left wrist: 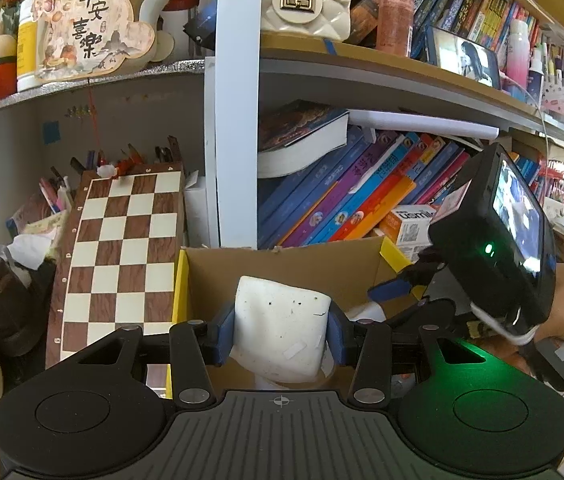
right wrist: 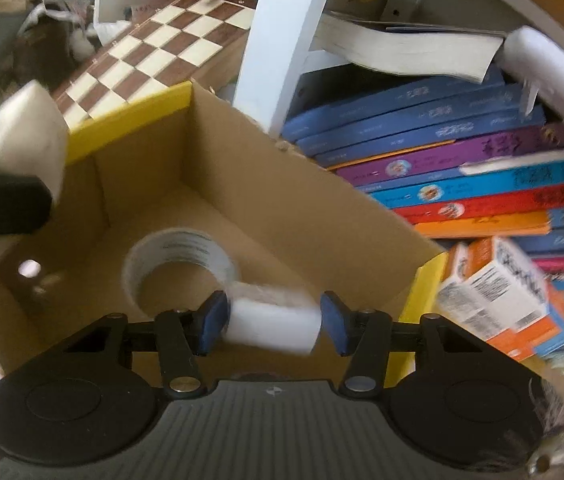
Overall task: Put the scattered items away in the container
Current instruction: 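Lower the white block into the box and open the right gripper while the left tool holds the cube, then withdraw the open right tool while the left tool holds the cube above the box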
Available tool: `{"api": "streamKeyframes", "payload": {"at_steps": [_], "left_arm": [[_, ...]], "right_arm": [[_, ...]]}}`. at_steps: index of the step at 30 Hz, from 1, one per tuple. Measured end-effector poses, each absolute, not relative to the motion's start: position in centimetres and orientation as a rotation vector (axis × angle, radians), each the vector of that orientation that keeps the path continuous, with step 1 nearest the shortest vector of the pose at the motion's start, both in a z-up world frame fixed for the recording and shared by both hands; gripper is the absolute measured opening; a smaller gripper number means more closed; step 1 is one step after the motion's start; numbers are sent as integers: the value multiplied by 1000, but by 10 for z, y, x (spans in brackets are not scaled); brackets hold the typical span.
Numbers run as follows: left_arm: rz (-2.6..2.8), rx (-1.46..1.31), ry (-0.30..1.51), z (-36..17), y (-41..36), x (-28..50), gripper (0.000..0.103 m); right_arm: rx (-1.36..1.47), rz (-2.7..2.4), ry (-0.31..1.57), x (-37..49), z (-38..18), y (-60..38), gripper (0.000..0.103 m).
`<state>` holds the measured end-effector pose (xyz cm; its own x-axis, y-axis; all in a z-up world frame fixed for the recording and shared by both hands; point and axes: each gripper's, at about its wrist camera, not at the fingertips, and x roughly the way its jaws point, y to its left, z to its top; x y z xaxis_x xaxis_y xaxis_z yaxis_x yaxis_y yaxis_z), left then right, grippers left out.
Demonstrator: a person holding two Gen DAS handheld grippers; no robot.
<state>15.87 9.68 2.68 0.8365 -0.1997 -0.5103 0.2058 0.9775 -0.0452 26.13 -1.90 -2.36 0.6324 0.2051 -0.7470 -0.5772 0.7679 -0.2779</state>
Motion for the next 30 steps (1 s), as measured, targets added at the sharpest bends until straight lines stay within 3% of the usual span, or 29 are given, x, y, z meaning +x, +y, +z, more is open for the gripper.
{"api": "streamKeyframes", "payload": {"at_steps": [2, 30], "left_arm": [[-217, 11, 540, 26, 96, 159, 44], [-232, 47, 581, 24, 86, 179, 44]], "right_arm": [[-556, 469, 752, 262, -23, -18, 41], [-298, 490, 702, 215, 25, -56, 41]]}}
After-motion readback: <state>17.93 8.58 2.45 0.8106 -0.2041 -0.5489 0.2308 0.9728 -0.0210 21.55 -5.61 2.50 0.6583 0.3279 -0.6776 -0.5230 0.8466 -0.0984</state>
